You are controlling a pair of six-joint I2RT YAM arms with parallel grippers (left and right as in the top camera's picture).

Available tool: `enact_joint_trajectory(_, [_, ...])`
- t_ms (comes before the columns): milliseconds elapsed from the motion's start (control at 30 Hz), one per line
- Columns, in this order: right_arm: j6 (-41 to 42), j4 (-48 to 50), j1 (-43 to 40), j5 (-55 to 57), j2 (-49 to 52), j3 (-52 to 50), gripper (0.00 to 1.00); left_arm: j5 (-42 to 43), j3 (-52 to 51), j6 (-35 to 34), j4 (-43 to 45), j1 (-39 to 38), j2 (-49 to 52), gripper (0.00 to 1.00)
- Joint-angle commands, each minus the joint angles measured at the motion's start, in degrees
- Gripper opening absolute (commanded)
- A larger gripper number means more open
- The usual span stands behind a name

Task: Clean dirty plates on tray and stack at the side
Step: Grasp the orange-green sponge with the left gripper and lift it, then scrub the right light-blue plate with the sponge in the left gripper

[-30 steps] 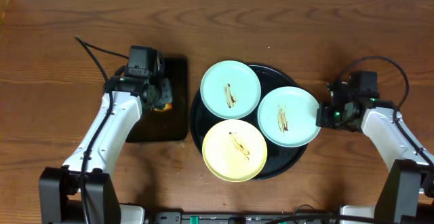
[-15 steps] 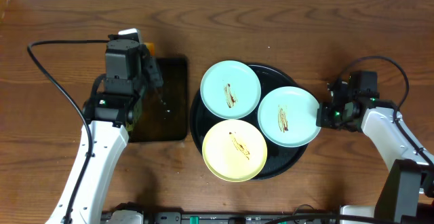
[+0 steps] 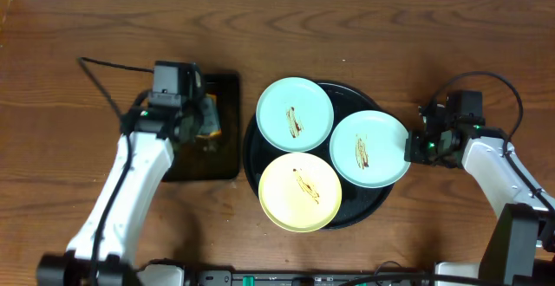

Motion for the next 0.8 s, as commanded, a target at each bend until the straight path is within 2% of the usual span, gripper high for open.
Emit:
enact_joint_trajectory(0, [-0.07,-0.44,-0.83,1.88,0.50,0.72,0.01,5.53,1.77,-0.33,-2.91,-0.20,3.26,0.07])
enact_joint_trajectory(233, [-0.07,-0.48,-0.83,1.88,0.50,0.72,0.01,6.32,8.48,-0.11,-8.44,-0.20,5.79,0.07])
enact_joint_trajectory(400, [-0.07,-0.48,-0.83,1.88,0.50,0.72,0.01,10.99,12.22,-0.13,-10.71,-1.75,5.99,0.07])
enact_joint_trajectory(567, [-0.04,-0.46,-0.83,1.88,0.50,0.72,0.01,12.44,15.98,-0.35,-13.49,-6.86,7.15,0.07])
enact_joint_trajectory(767, [-0.04,-0.48,-0.83,1.88,0.50,0.72,0.01,12.48,25.03,-0.35,-14.53,-17.66,14.60,0.07])
